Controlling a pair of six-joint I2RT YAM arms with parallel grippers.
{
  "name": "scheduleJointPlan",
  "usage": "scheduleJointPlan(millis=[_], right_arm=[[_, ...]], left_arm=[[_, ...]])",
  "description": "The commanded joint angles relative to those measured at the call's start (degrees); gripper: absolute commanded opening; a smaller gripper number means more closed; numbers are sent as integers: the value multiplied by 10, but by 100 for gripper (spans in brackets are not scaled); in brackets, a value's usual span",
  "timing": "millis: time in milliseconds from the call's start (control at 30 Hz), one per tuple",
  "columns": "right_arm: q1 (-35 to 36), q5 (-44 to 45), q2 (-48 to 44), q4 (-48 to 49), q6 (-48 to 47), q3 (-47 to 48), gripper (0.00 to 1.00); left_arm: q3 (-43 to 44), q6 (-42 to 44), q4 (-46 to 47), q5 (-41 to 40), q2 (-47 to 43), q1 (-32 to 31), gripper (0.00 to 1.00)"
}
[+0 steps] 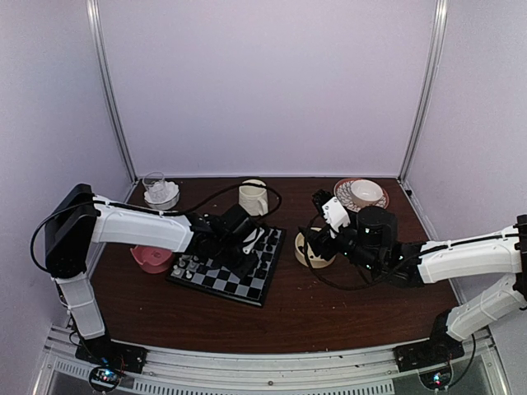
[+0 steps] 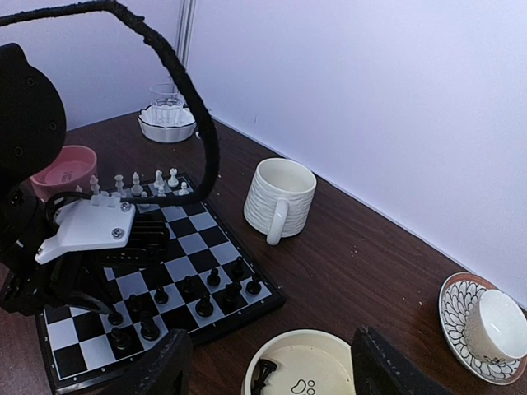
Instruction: Set up the chess pieces on the board
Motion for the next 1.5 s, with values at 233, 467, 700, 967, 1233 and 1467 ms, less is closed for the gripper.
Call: scheduleJointPlan(millis=[233, 467, 700, 967, 1233, 1467], right_arm=[[-8, 7, 4, -15, 0, 8, 69], [-11, 12, 6, -26, 4, 12, 69], [-29, 21, 28, -136, 58, 75, 92], [-36, 99, 24, -264, 112, 140, 99], [-99, -68, 50, -447, 105, 237, 71], [-127, -148, 123, -512, 32, 289, 54]], left_arm=[[14, 3, -17, -8, -9, -3, 8], [12, 1, -20, -3, -15, -2, 9], [4, 3, -13, 8, -37, -4, 29], [-57, 3, 36, -12, -122, -3, 31], [-120, 5, 100, -36, -194, -3, 35], [-127, 12, 108, -38, -203, -4, 35]])
